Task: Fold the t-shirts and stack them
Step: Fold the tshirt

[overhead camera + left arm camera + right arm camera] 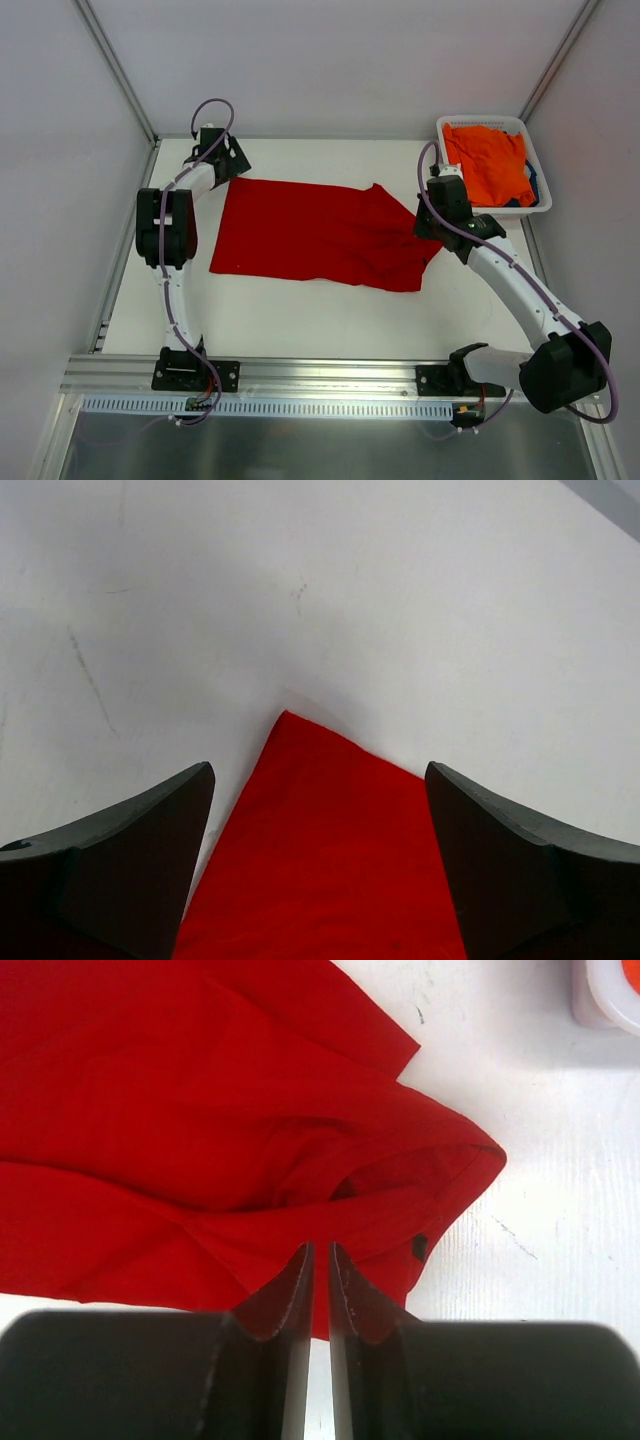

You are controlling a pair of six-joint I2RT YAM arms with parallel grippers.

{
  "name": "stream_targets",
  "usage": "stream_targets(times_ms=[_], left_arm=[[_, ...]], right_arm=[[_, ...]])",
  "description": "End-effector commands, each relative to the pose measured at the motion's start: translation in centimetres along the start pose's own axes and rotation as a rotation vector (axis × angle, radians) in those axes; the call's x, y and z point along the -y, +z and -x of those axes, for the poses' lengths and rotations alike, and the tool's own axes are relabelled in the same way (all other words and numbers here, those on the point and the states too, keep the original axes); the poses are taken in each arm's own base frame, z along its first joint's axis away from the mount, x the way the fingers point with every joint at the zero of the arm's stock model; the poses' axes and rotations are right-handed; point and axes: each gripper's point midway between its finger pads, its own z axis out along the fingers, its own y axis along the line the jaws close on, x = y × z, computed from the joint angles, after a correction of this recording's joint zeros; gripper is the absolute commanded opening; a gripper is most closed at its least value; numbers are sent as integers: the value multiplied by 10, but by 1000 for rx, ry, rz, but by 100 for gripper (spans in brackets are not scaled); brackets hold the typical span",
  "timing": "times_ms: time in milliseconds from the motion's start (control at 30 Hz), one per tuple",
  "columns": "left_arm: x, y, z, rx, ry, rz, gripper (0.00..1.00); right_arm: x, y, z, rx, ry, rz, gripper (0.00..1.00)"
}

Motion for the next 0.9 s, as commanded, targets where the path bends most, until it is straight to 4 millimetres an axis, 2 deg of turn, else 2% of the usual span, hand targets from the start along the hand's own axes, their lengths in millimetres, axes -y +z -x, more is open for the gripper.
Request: stream_targets(times_ms=[0,333,500,667,767,867], left_arm=[[14,6,11,-12,-18,-75,87],[10,18,4,-104,-62,-72,85],[10,20,1,-130,-70,-66,68],[9,22,-6,-159,-83,-54,61],[9,20,-8,-173,-92,-52,52],[7,18,-11,-182,-97,-46,49]], right_arm=[[-10,-5,23,59,19,50,13],[-21,-16,31,83,53,108,13],[-19,-16,29,82,55,106,13],[-18,-16,27,80,62,106,13],[-15,-16,26,78,68,97,13],[-15,-12,24,66,70,94,13]])
